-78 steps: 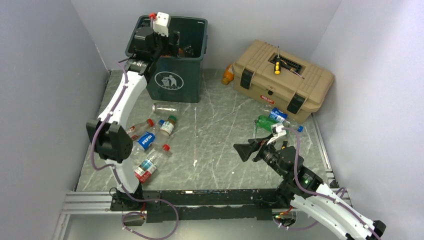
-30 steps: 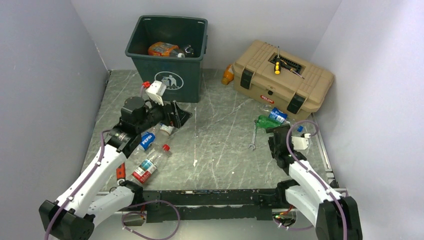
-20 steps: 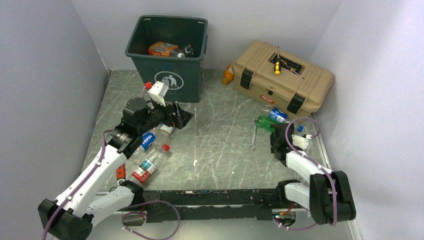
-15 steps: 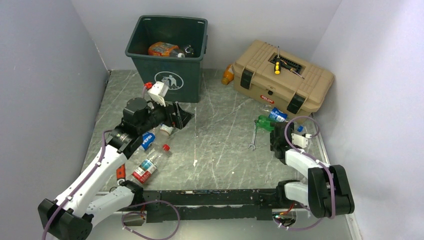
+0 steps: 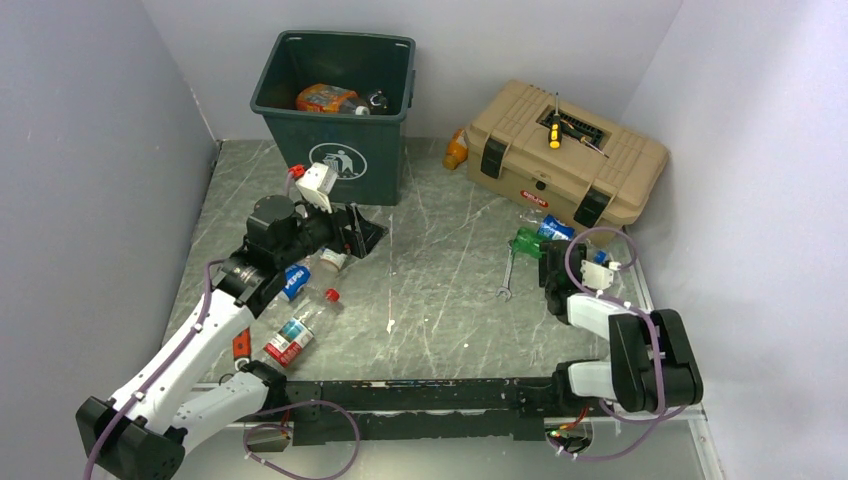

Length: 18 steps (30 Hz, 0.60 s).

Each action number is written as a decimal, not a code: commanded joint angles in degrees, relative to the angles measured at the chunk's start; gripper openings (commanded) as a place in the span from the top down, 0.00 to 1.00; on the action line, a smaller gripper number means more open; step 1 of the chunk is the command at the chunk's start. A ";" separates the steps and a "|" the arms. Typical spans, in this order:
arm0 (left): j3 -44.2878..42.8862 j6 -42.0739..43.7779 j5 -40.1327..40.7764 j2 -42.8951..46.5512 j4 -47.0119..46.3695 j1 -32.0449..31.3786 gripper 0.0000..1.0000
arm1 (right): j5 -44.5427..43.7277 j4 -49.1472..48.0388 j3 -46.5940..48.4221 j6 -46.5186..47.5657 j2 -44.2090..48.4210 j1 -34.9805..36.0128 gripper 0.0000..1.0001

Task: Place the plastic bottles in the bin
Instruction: Pick up the plastic bottle at the center of the board.

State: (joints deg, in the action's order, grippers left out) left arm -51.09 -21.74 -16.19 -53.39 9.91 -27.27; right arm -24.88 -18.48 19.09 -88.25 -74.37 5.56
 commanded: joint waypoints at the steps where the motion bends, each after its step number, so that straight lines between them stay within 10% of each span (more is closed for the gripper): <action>1: -0.06 0.64 0.10 -0.29 -1.52 -0.24 0.01 | 0.76 -1.25 -2.18 5.70 3.79 -0.17 0.43; 12: -0.28 0.42 0.15 -0.89 -1.25 -0.20 0.01 | 7.45 17.72 -3.85 22.76 36.75 0.58 0.55; 18: -0.27 0.25 0.15 -0.97 -1.19 -0.24 0.01 | 9.89 19.30 -6.52 19.63 38.63 0.18 0.01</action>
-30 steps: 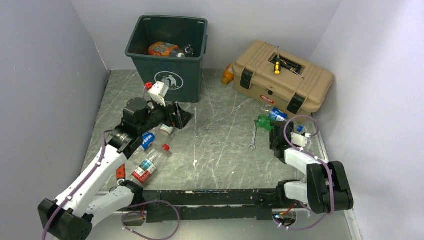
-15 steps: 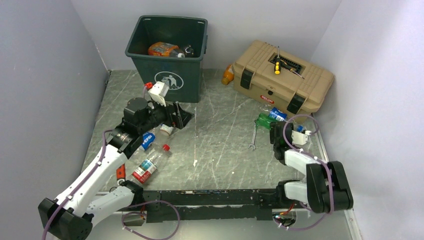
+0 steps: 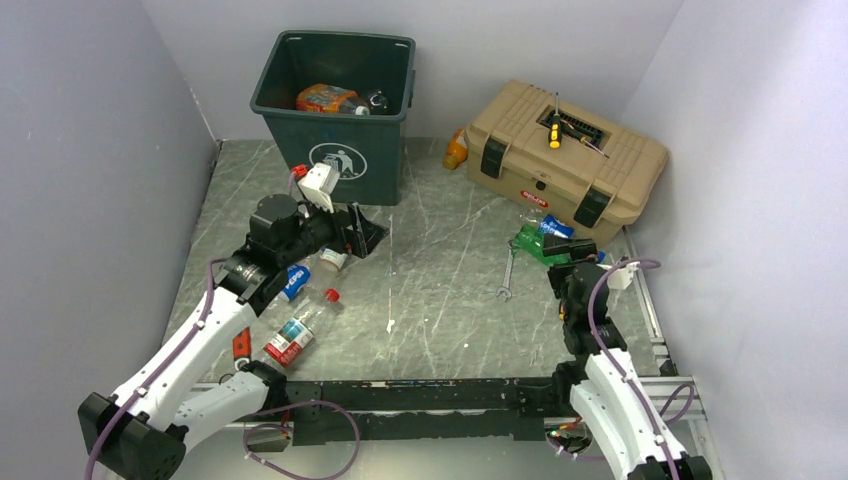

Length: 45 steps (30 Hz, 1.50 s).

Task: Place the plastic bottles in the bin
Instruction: Pick up the plastic bottle at the center of the board.

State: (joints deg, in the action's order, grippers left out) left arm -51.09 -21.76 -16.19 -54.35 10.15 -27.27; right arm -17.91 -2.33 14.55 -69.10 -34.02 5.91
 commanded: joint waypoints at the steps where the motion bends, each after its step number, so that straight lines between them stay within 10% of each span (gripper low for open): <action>1: -0.12 0.23 0.26 0.03 -1.45 -0.31 0.01 | 3.45 1.72 -2.20 0.00 -3.25 -0.44 0.00; 19: -0.41 1.02 1.12 -0.23 -0.75 -1.47 0.01 | -3.25 -25.47 -0.53 -17.99 -38.93 -5.62 0.02; 27: -0.50 1.43 1.52 0.29 -0.50 -1.82 0.01 | -0.67 -29.71 2.24 -18.66 -50.91 -5.65 0.18; 38: -0.59 0.93 0.41 0.20 -0.74 -1.83 0.01 | -0.04 -29.51 0.47 -15.03 -47.92 -5.65 0.51; 45: -0.56 0.91 0.42 0.68 -0.84 -1.82 0.01 | 5.45 -19.80 -0.17 -5.68 -30.75 -5.46 0.65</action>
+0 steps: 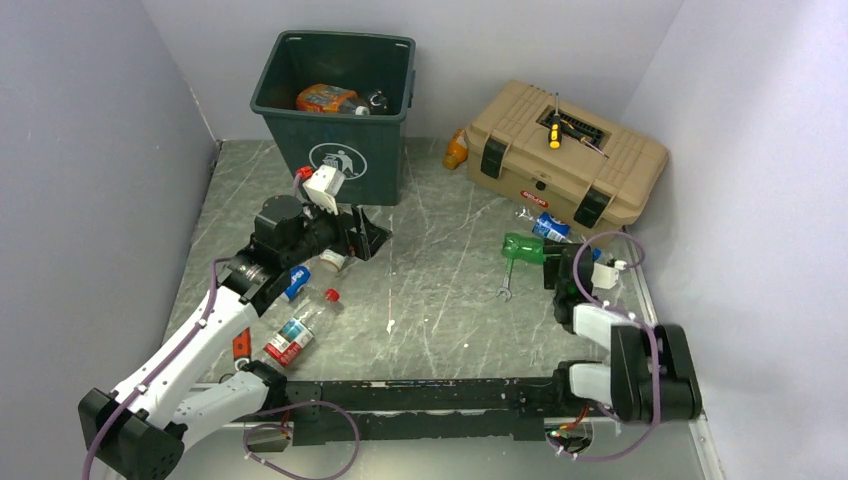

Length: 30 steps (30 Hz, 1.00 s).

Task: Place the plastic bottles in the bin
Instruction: Pick up the plastic bottle at the center of the board, then place the plastic bottle in the trash bin.

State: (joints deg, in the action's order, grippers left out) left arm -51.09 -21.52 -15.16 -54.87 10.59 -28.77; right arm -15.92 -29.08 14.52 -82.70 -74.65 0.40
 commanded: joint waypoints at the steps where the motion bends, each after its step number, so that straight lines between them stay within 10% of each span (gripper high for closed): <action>1: -0.51 0.69 -0.53 1.28 -1.23 -0.32 0.01 | 3.83 10.26 0.06 10.02 13.79 0.56 0.67; 7: -0.51 1.17 0.71 2.07 -1.10 -0.37 0.00 | 19.67 25.64 7.41 38.40 35.06 2.79 0.71; 15: -0.59 2.22 2.77 3.04 -0.57 -0.32 0.01 | 16.96 58.18 30.99 60.72 20.35 24.71 0.75; 30: 3.37 -2.05 -9.37 0.46 -10.78 -0.40 0.01 | 26.37 24.45 17.03 72.73 27.91 47.25 0.78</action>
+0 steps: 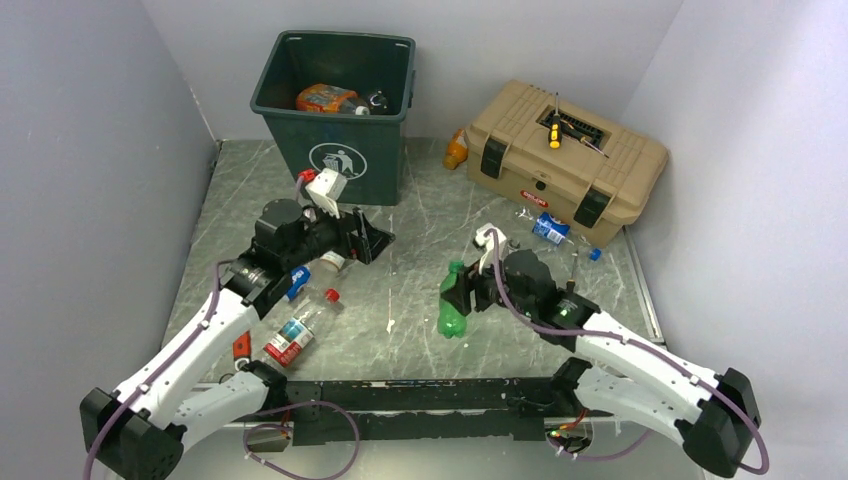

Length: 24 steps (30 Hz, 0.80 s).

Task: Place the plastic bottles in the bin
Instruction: Place the plastic bottle in the trash bin.

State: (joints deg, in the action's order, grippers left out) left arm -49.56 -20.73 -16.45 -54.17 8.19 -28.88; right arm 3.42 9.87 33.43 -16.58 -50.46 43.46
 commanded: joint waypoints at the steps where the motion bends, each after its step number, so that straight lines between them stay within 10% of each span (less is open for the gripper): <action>1: 2.81 -4.22 -10.80 -0.28 -11.79 -0.30 0.00 | 7.38 -14.75 -2.03 8.15 3.46 5.40 0.78; 11: 1.17 -14.96 -33.53 -12.88 -22.01 -0.42 0.00 | -1.01 -18.37 -1.82 14.69 0.26 15.21 0.86; 24: -1.72 -5.68 -28.75 -14.16 -10.74 -6.42 0.01 | -3.29 -21.49 -1.22 14.26 -2.21 16.28 0.87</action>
State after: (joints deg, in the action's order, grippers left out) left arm -48.95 -30.68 -46.48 -69.32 -5.67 -33.34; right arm 1.61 -7.20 31.33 -2.94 -52.71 59.31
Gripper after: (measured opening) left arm 0.995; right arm 0.626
